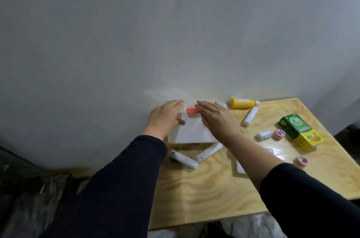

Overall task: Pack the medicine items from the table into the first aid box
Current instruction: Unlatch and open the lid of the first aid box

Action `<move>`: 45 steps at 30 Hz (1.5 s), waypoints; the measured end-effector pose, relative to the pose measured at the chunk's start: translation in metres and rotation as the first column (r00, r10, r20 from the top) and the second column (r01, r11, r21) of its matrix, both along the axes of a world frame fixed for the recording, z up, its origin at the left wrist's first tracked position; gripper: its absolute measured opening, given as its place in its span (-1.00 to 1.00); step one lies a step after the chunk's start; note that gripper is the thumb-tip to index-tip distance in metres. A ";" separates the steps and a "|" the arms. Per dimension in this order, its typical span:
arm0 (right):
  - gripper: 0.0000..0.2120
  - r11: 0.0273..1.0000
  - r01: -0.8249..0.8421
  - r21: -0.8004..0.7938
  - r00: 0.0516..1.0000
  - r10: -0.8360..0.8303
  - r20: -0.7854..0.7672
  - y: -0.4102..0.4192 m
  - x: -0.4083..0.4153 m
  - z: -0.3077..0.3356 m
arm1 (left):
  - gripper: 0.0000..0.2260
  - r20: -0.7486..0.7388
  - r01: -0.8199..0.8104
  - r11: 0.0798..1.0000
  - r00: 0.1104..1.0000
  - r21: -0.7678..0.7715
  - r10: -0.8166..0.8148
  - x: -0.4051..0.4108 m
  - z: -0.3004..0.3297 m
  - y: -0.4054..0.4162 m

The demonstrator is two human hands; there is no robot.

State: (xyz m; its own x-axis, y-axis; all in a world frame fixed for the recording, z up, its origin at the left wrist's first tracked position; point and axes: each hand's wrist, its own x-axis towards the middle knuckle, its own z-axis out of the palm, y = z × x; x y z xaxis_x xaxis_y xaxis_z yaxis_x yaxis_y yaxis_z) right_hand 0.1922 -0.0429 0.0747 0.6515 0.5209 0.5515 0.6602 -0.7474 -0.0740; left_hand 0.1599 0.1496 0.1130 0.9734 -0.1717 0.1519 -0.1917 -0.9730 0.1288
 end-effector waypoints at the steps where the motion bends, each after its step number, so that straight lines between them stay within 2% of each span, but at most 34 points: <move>1: -0.63 1.000 0.000 0.022 1.000 0.001 -0.021 -0.001 -0.001 -0.001 | -0.35 0.000 -0.005 1.000 1.000 -0.002 0.005 0.000 -0.001 -0.001; 8: -0.71 0.990 -0.045 0.131 0.997 0.054 -0.061 0.004 0.005 -0.002 | -0.07 -0.170 -0.043 0.999 0.985 -0.004 0.042 0.005 -0.004 -0.005; 10: -0.71 0.989 -0.053 0.137 0.995 0.064 -0.081 0.005 0.007 -0.001 | -0.12 -0.165 -0.053 0.999 0.985 0.003 0.053 0.009 -0.003 -0.006; 14: -0.70 0.987 -0.069 0.144 0.989 0.086 -0.117 0.006 0.013 0.001 | -0.30 -0.025 -0.074 0.997 0.997 0.017 0.074 0.018 -0.003 -0.009; 19: -0.68 0.990 -0.085 0.109 0.988 0.097 -0.117 -0.002 0.014 -0.010 | -0.33 0.046 -0.081 0.996 0.996 0.031 0.079 0.016 -0.022 -0.017; 24: -0.64 0.995 -0.096 0.038 0.990 0.099 -0.098 -0.014 0.003 -0.027 | -0.35 0.032 -0.069 0.996 0.997 0.054 0.068 0.011 -0.041 -0.023; 31: -0.62 0.998 -0.058 -0.005 0.986 0.057 -0.155 -0.021 -0.005 -0.035 | -0.35 0.020 -0.008 0.997 1.000 0.081 0.006 0.009 -0.047 -0.018; 45: -0.73 0.986 0.063 0.153 0.963 -0.020 -0.268 -0.004 -0.011 -0.036 | -0.37 0.052 -0.061 0.996 0.997 0.065 0.058 0.010 -0.053 -0.023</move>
